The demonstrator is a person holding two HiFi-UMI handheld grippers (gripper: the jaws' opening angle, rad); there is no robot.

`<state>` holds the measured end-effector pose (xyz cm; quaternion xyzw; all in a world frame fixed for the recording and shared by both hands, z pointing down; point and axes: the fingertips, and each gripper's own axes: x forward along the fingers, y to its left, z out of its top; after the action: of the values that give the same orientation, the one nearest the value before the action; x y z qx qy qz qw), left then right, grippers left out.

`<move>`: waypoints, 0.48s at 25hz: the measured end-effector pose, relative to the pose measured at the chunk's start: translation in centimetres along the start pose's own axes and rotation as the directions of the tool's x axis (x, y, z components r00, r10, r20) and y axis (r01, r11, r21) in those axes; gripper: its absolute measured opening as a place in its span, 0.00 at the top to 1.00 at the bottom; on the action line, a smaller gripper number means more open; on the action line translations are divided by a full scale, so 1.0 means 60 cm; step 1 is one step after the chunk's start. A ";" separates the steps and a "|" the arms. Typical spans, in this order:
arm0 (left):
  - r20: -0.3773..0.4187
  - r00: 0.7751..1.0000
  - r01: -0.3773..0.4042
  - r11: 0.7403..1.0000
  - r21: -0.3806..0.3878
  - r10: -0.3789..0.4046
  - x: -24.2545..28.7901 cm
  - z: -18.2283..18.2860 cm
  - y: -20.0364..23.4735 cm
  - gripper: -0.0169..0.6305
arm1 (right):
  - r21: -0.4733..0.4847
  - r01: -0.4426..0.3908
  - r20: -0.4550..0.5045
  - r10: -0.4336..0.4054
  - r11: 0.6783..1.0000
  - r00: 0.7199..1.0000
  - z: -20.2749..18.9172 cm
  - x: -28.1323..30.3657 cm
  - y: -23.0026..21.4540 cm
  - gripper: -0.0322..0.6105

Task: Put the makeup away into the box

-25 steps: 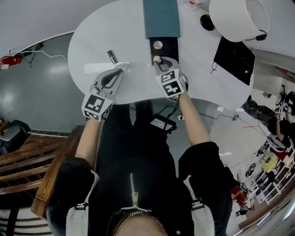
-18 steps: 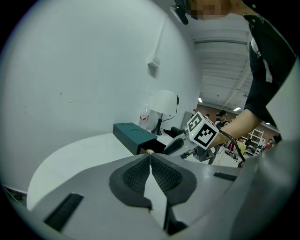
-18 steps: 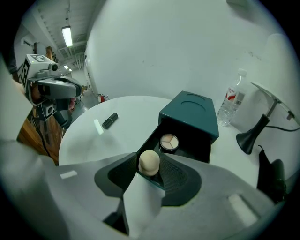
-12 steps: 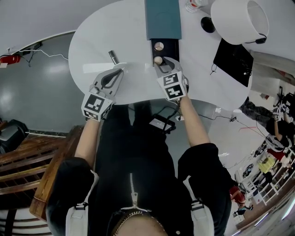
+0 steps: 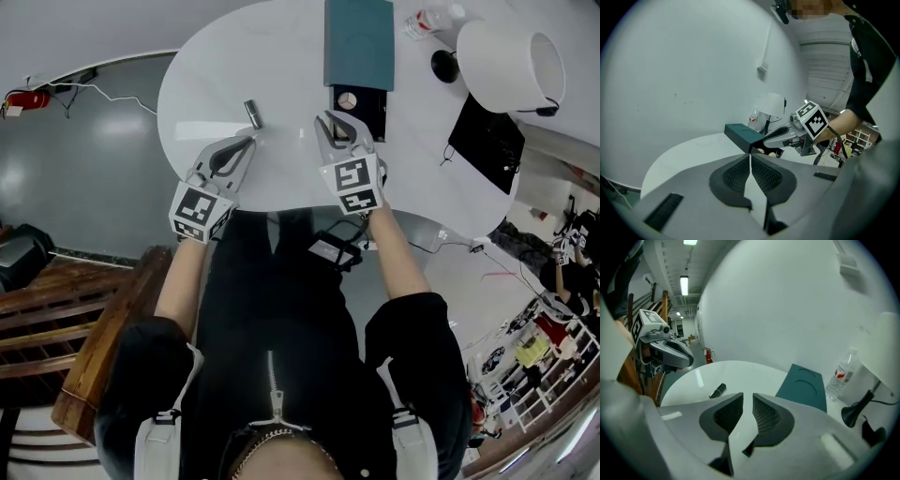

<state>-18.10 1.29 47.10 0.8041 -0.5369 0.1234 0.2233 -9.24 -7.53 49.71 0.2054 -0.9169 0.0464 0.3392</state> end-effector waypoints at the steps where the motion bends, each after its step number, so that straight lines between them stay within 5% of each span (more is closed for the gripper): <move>1: 0.001 1.000 -0.008 1.000 -0.005 0.008 -0.005 -0.001 0.006 0.95 | -0.012 -0.021 0.002 0.021 1.000 1.000 0.009 0.008 0.012 0.85; 12: 0.002 0.993 -0.120 0.991 -0.068 0.120 -0.073 -0.030 0.094 0.95 | -0.037 -0.212 -0.090 0.208 0.977 0.974 0.042 0.125 0.128 0.79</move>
<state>-24.92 3.92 48.03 0.7628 -0.5887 0.1160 0.2410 -19.05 -3.66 53.00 0.0972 -0.9189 0.0692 0.3761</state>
